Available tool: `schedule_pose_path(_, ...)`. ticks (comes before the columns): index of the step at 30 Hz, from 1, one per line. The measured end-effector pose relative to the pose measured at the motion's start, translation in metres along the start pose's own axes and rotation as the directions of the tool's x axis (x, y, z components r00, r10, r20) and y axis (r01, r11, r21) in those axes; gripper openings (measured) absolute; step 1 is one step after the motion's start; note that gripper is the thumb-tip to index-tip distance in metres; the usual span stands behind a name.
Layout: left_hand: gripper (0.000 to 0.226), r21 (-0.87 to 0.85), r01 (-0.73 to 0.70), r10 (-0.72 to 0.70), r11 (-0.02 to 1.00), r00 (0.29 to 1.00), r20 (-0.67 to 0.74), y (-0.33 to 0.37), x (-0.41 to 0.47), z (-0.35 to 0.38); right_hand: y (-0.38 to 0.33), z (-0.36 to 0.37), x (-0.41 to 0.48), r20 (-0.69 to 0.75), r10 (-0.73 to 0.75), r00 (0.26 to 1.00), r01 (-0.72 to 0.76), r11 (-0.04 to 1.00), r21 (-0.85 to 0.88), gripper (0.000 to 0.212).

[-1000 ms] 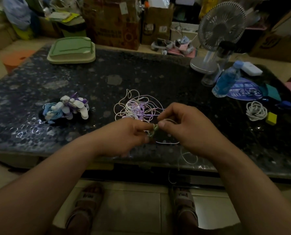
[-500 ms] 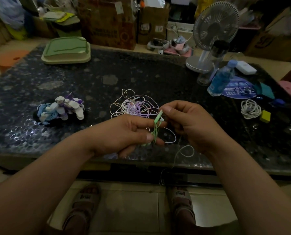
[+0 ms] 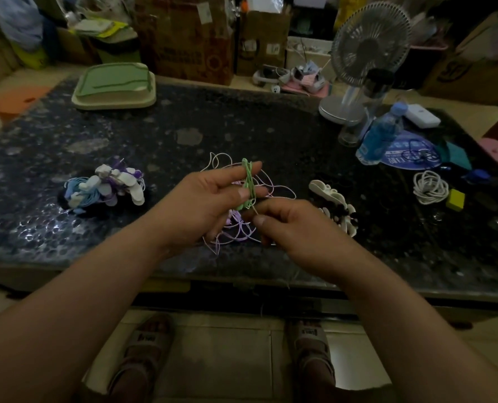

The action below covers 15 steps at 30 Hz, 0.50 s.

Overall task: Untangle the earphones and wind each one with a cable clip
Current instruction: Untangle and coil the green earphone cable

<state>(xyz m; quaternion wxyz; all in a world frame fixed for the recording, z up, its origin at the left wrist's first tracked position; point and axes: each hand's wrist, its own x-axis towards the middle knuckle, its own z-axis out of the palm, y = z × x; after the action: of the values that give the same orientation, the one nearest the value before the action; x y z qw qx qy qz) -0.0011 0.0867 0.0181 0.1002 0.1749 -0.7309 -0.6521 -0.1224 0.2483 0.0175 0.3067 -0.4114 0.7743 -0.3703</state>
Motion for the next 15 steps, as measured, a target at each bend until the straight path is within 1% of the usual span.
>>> schedule_pose_path(1, 0.045, 0.107, -0.006, 0.008, 0.994, 1.0, -0.02, -0.001, 0.0, 0.001, -0.001, -0.002, -0.002, -0.03, -0.01, 1.0, 0.009, 1.0, -0.03, 0.02)
schedule_pose_path(3, 0.043, 0.314, -0.042, 0.046, 0.948, 0.999, -0.006, -0.005, -0.002, 0.004, -0.003, -0.007, -0.003, -0.093, -0.035, 0.995, 0.026, 0.995, -0.095, 0.02)
schedule_pose_path(5, 0.038, 0.449, -0.092, 0.063, 0.889, 0.995, 0.079, -0.006, -0.005, 0.007, -0.003, -0.014, -0.003, -0.132, -0.057, 0.99, 0.042, 0.993, -0.108, 0.018)
schedule_pose_path(7, 0.036, 0.532, -0.13, 0.034, 0.837, 0.982, 0.186, -0.005, -0.006, 0.006, -0.001, -0.02, -0.002, -0.147, -0.07, 0.987, 0.052, 0.991, -0.119, 0.017)
schedule_pose_path(10, 0.032, 0.545, -0.103, -0.071, 0.832, 0.955, 0.289, -0.002, -0.008, 0.002, 0.0, -0.026, -0.002, -0.153, -0.098, 0.983, 0.083, 0.991, -0.102, 0.013)
schedule_pose_path(12, 0.03, 0.554, -0.125, -0.103, 0.823, 0.926, 0.363, 0.0, -0.01, 0.003, 0.001, -0.031, -0.003, -0.18, -0.095, 0.979, 0.095, 0.995, -0.009, 0.014)
schedule_pose_path(13, 0.031, 0.514, -0.122, -0.116, 0.849, 0.906, 0.407, 0.0, -0.011, 0.004, 0.0, -0.034, -0.003, -0.179, -0.083, 0.98, 0.095, 0.994, 0.059, 0.015)
schedule_pose_path(15, 0.037, 0.352, -0.052, -0.131, 0.934, 0.869, 0.478, 0.004, -0.014, 0.006, 0.001, -0.036, -0.002, -0.136, -0.03, 0.99, 0.062, 0.97, 0.233, 0.015)
